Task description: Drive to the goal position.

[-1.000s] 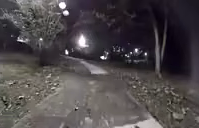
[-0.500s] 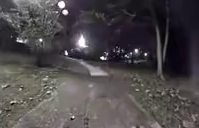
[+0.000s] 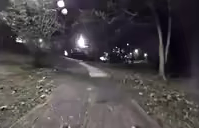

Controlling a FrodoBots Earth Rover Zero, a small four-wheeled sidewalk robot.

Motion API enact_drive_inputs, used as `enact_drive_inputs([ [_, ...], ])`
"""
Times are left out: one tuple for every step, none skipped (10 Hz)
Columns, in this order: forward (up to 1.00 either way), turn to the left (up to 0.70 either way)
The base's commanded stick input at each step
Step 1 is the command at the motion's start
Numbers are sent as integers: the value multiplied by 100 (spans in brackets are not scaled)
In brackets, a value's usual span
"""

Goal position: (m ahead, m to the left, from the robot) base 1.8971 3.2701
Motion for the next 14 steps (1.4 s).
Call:
enact_drive_inputs([
  [45,0],
  [45,0],
  [45,0],
  [45,0],
  [45,0],
  [45,0],
  [45,0],
  [45,0],
  [45,0],
  [45,0],
  [45,0],
  [45,0],
  [45,7],
  [45,27],
])
